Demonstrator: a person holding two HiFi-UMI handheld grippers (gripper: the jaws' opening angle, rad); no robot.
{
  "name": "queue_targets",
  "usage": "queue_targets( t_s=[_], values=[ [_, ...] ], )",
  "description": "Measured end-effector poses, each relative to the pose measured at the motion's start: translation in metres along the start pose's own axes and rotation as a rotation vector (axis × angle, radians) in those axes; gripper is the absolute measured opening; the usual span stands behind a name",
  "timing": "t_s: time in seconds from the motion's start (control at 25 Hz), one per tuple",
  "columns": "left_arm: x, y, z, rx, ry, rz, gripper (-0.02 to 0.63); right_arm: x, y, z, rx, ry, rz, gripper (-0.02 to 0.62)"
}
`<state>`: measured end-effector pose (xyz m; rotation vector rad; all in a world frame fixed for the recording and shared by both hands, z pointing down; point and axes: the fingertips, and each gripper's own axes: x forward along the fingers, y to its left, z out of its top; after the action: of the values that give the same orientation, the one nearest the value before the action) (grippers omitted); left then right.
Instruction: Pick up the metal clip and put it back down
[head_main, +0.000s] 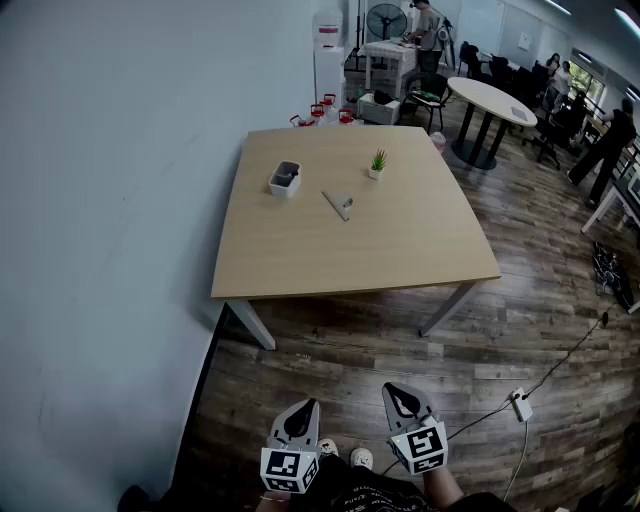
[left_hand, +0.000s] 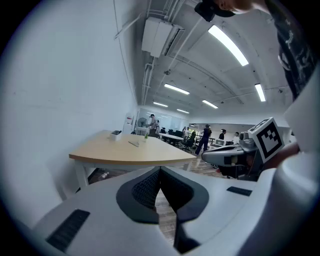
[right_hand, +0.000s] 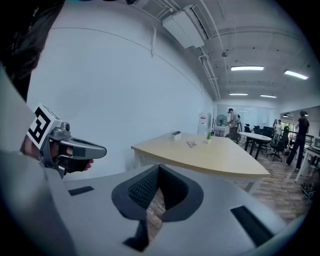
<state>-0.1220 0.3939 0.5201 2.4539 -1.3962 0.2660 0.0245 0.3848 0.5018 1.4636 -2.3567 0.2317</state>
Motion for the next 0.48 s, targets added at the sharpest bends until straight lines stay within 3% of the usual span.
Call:
queue_targets(
  t_s=[0.48],
  values=[
    [-0.004, -0.033, 0.003, 0.040, -0.022, -0.019, 0.009, -0.022, -0.010, 0.001, -0.003, -0.036, -0.003, 0.014]
  ],
)
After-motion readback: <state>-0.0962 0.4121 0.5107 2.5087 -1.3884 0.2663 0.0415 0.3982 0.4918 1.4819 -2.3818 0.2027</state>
